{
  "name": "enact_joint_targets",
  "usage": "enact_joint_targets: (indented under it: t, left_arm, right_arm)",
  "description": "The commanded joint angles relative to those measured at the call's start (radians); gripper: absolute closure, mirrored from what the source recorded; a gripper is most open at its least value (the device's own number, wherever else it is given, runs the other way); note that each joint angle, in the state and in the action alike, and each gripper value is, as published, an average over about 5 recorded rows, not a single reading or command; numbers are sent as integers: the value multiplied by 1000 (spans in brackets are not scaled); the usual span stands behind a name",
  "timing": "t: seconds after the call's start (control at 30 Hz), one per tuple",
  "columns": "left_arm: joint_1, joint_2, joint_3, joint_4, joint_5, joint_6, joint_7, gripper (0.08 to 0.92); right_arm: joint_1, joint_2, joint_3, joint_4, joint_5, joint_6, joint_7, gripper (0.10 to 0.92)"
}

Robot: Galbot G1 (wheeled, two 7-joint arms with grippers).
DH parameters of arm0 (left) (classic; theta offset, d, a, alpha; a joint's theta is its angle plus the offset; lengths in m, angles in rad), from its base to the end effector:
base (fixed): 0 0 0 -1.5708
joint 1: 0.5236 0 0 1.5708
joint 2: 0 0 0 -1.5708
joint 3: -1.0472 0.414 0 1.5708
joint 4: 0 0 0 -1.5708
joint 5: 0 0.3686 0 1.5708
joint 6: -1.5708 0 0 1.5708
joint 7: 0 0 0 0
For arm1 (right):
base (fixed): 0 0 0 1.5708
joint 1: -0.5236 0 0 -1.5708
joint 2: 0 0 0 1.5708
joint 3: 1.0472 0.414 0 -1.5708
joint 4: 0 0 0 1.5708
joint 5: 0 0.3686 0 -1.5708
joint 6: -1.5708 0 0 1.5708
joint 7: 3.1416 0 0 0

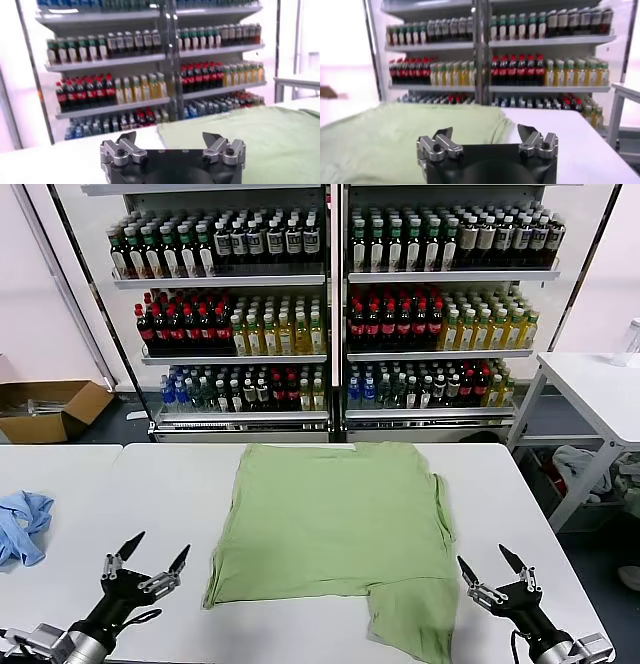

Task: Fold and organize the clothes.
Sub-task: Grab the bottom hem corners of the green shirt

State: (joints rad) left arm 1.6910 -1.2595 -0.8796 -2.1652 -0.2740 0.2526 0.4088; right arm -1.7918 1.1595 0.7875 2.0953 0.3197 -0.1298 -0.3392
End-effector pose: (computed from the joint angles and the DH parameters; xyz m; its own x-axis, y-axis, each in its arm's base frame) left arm 0.1299 0.1649 -0.3038 -0.9286 0.2552 0.2693 0.2854 0.9552 0.0789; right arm 0.1065 -0.1680 -0.3389 -0.8963 -0.3019 0.3248 -0.3375 0.9395 -0.0582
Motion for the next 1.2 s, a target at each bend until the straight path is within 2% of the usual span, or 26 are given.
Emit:
enact_joint_targets:
  t: [0.03,0.8,0.9,1.1,1.2]
  left_arm:
    - [33,152,161,3,20,117,-71,177]
    - [-43,161,234,126,13,156,-80,177]
    - [-45,162,234,143,18,166,-74,177]
    - [-47,158,232,159,56,186,-33,177]
    - [-46,156,234,160,61,187,-22,204]
  right_arm:
    - [-112,-98,-65,21,-60,-21,40,203]
    - [-227,-85,-79,52,-51,-11,31,207]
    - [-226,-87,-85,41,-54,-5,30,254]
    - [-211,-84,-110,24,-54,4,33,422]
    - [-206,-81,-117,24,-51,6,34,509]
